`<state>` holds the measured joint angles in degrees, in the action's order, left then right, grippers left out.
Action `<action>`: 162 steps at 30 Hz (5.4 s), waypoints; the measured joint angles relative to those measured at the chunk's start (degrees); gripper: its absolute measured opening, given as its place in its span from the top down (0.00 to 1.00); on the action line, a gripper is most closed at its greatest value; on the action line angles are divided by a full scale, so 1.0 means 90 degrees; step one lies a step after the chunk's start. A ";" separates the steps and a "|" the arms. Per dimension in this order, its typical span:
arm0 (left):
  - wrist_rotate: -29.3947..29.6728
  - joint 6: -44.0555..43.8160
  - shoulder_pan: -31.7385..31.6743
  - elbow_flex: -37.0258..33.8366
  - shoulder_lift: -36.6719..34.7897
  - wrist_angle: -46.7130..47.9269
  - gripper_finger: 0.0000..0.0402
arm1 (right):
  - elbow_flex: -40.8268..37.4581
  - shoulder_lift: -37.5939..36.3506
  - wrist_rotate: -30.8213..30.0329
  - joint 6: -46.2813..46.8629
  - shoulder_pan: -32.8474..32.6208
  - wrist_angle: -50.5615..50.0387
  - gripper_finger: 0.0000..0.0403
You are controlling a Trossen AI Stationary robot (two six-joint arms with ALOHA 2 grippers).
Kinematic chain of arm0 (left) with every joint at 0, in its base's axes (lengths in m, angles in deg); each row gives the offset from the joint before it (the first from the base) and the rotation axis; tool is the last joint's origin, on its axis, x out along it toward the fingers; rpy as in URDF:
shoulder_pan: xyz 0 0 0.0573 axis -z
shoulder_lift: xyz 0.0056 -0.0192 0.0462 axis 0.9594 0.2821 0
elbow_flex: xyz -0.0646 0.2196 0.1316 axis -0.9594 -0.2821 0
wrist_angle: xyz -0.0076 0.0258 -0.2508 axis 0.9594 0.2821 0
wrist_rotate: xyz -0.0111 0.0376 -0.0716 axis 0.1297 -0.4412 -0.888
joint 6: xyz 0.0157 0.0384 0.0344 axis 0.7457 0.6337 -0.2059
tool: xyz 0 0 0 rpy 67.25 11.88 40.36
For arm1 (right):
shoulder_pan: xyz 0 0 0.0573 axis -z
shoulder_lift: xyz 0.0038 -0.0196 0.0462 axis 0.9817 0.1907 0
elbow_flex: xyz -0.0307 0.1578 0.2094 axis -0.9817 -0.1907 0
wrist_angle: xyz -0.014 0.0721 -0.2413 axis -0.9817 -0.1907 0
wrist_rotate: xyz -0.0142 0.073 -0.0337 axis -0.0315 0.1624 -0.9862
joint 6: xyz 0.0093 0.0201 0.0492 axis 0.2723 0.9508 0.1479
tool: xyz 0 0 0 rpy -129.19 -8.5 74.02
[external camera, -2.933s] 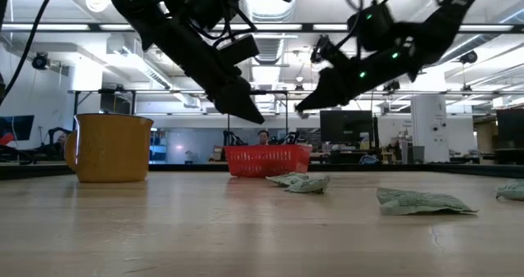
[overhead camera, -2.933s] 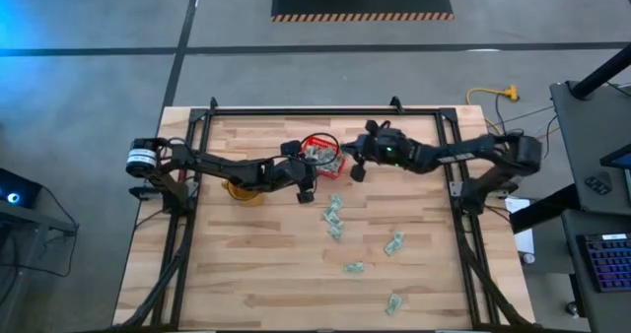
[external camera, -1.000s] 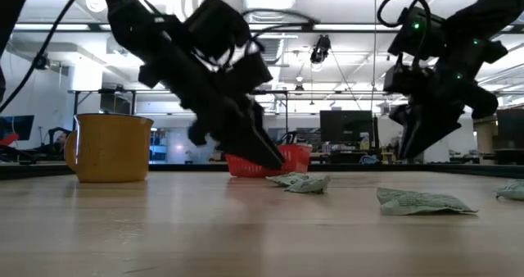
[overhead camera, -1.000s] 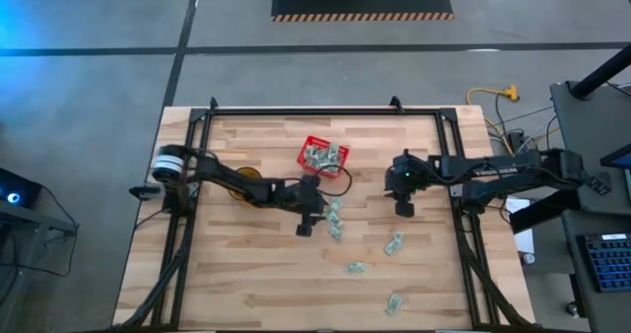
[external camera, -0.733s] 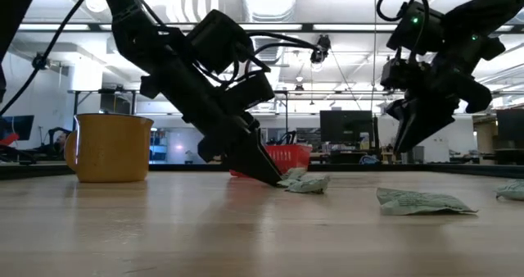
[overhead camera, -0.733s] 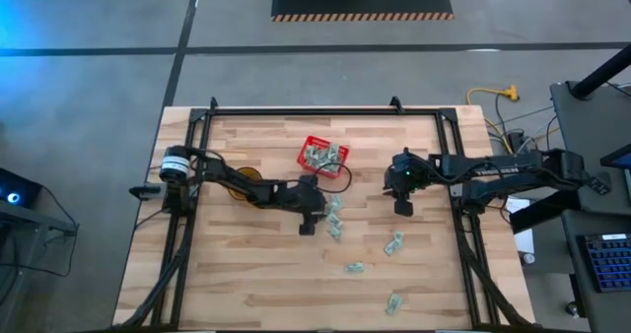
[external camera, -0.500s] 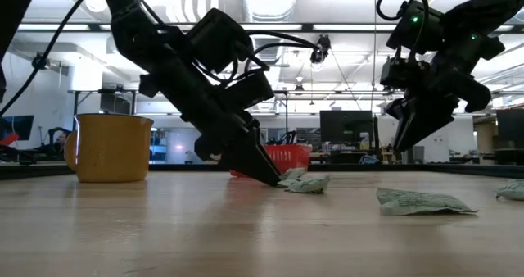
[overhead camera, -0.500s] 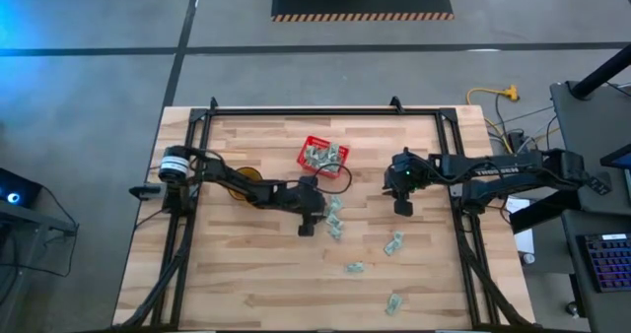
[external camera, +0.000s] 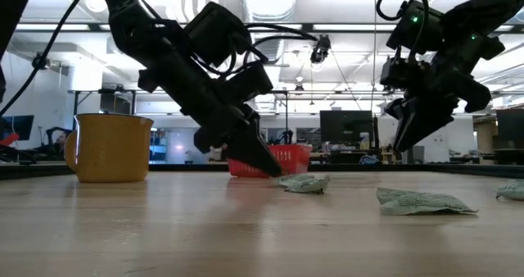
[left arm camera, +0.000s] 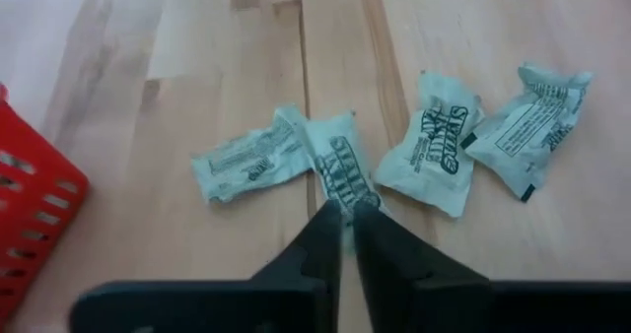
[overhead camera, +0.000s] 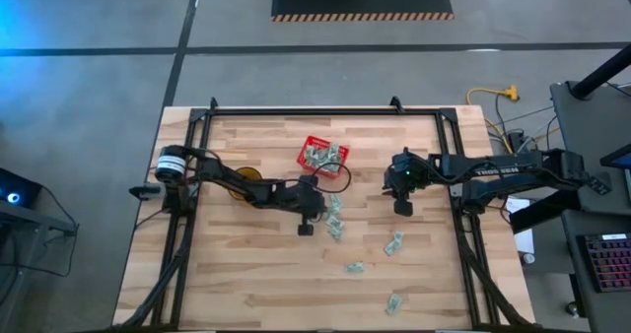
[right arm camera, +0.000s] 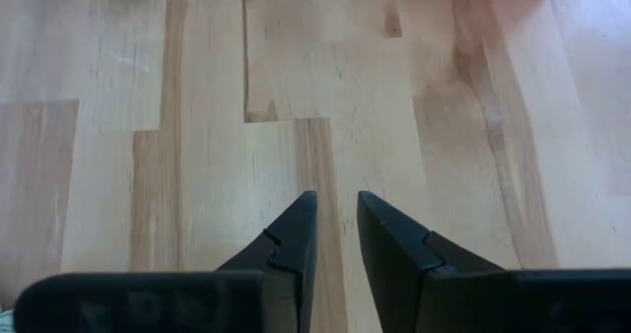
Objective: Pick and place Stevia / Truvia into bins
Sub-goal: Put the stevia packet into the red basket
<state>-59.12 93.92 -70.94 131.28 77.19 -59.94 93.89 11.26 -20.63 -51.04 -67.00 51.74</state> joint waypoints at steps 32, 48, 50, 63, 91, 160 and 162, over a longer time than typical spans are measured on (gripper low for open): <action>-0.0074 0.0040 0.0112 -0.0036 -0.0028 -0.0036 0.53 | -0.0163 0.0007 -0.0005 -0.0010 0.0000 0.0330 0.85; -0.0123 -0.0082 0.0104 0.0032 0.0290 -0.0218 0.53 | -0.0165 0.0007 -0.0005 -0.0015 0.0005 0.0503 0.85; -0.0133 -0.0079 0.0087 0.0034 0.0295 -0.0212 0.53 | -0.0165 0.0007 -0.0005 -0.0015 0.0005 0.0500 0.85; -0.0179 -0.0062 0.0083 0.0029 0.0292 -0.0196 0.81 | -0.0177 0.0006 -0.0005 -0.0015 0.0000 0.0503 0.85; 0.2489 0.0771 0.0034 -0.0024 -0.1003 0.0344 0.99 | -0.0206 0.0005 -0.0005 -0.0061 0.0000 0.0531 0.87; 0.2882 0.0686 -0.0826 -0.0133 -0.1393 0.1006 0.55 | -0.1149 0.0015 0.0815 0.1970 -0.3412 0.2341 0.84; 0.2884 0.0684 -0.0826 -0.0138 -0.1393 0.1005 0.55 | -0.1149 0.0067 0.0625 0.1989 -0.3596 0.2332 0.84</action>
<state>-33.17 100.07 -78.37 130.04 64.65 -50.90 83.55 11.87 -15.01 -33.14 -99.36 72.73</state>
